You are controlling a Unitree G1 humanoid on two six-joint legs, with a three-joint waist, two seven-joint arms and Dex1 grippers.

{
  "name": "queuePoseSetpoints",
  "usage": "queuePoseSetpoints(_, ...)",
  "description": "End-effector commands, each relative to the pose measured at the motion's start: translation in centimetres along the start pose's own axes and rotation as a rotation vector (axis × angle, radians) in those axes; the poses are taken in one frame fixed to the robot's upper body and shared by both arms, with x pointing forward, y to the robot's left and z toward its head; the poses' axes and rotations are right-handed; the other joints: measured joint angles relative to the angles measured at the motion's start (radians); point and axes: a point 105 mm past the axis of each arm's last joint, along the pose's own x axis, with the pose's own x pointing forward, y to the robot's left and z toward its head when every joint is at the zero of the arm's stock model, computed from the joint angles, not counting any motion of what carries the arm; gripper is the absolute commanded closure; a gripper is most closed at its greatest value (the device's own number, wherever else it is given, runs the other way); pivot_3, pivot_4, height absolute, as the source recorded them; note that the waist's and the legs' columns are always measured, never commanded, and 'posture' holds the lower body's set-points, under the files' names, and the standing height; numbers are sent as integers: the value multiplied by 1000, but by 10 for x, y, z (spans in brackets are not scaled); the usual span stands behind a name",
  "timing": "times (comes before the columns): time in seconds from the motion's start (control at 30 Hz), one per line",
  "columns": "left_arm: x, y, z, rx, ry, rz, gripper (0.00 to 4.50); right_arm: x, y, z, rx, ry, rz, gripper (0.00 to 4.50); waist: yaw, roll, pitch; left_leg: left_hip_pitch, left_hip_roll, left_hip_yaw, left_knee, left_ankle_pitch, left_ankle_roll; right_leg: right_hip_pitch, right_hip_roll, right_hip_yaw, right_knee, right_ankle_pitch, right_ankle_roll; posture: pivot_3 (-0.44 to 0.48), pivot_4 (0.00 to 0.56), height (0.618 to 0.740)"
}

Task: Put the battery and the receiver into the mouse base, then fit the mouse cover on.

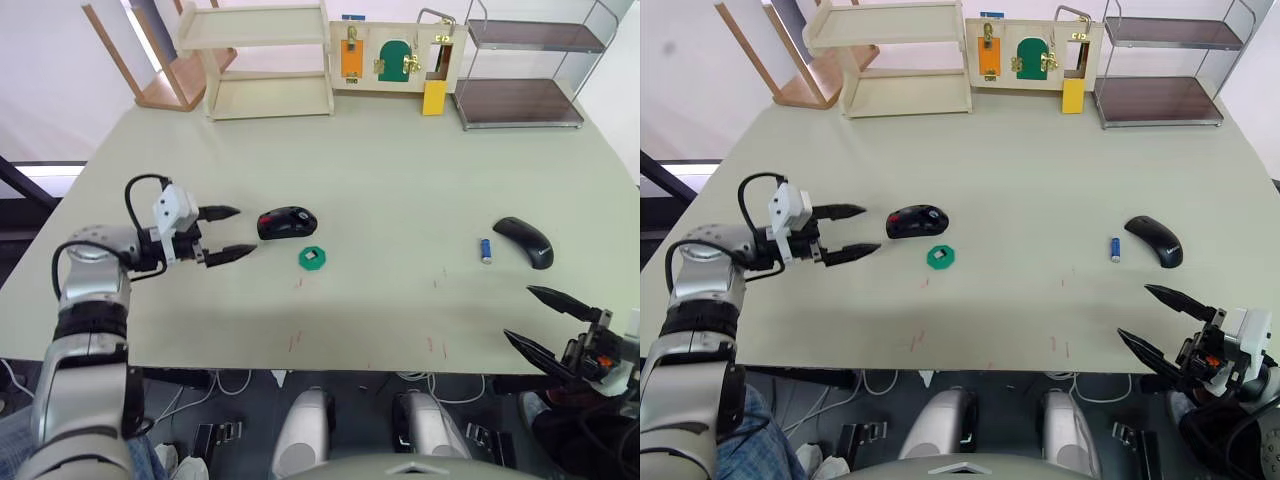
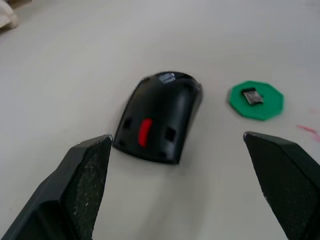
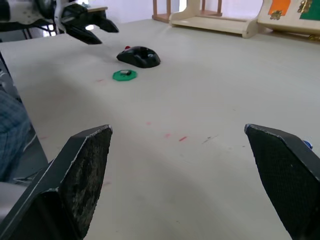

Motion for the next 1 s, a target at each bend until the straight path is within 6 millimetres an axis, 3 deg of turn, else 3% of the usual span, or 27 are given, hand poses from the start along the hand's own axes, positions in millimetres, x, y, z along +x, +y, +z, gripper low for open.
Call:
queuePoseSetpoints(0.03, 4, 8, 5, 40, 7, -5, 0, 1, 5, 6, -25, -31, 9, 45, -3, 0, 0, 0, 0, 0, 0, 0, 0, 0, 0, 0, 0, 0, 0, 0, 150, 740)
queuePoseSetpoints(0.5, 44, 20, 14, 89, 85, 3, 0, 5, 13, 6, -31, -66, 5, 45, -1, -1, 0, -1, 0, -1, 4, 0, 0, 0, 0, 0, 3, 0, 1, 0, 150, 740)
queuePoseSetpoints(1.0, 61, 23, 5, 102, 193, 44, 0, 11, 17, 9, -49, -113, 9, 45, -1, -1, 1, -1, 0, -1, 13, 0, 0, -1, 0, 0, 14, -1, 2, 0, 150, 740)
